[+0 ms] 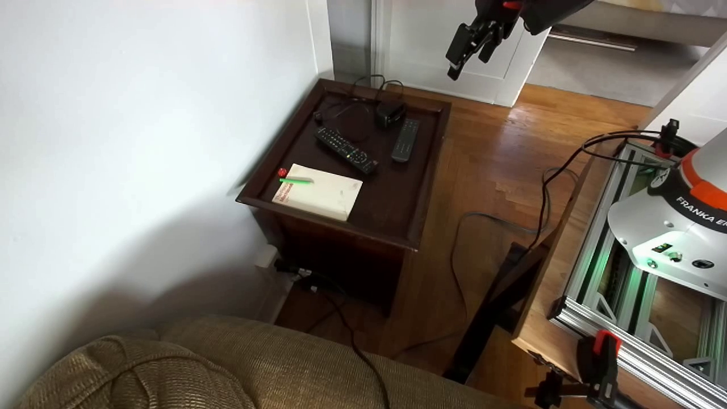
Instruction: Press a button on the grey remote control.
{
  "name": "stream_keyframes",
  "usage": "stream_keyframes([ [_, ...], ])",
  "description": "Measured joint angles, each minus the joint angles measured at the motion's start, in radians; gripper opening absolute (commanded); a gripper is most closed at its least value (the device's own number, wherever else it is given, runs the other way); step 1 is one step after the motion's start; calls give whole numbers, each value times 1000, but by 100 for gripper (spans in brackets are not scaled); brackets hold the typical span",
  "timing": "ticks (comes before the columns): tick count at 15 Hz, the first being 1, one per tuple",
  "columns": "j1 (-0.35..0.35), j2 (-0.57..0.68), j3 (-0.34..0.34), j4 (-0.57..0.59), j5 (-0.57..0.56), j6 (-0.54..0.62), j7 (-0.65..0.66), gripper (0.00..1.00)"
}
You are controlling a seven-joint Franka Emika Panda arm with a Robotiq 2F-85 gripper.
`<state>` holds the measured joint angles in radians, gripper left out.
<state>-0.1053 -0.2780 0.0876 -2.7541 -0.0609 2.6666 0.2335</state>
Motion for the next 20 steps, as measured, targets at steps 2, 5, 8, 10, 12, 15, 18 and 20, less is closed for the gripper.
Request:
stream_keyframes([
  [2, 4, 2, -2, 2, 6, 0, 0, 100],
  [5, 7, 51, -12, 8, 12, 42, 1, 100],
  [8, 21, 154, -33, 19, 66, 146, -16, 75],
  [10, 49, 230, -46, 38, 156, 215, -63, 66],
  [12, 79, 302, -44, 64, 258, 278, -117, 49],
  [15, 85, 395, -8, 117, 387, 323, -199, 27],
  [18, 70, 481, 31, 181, 463, 353, -249, 5],
  [20, 44, 540, 58, 224, 493, 377, -278, 0],
])
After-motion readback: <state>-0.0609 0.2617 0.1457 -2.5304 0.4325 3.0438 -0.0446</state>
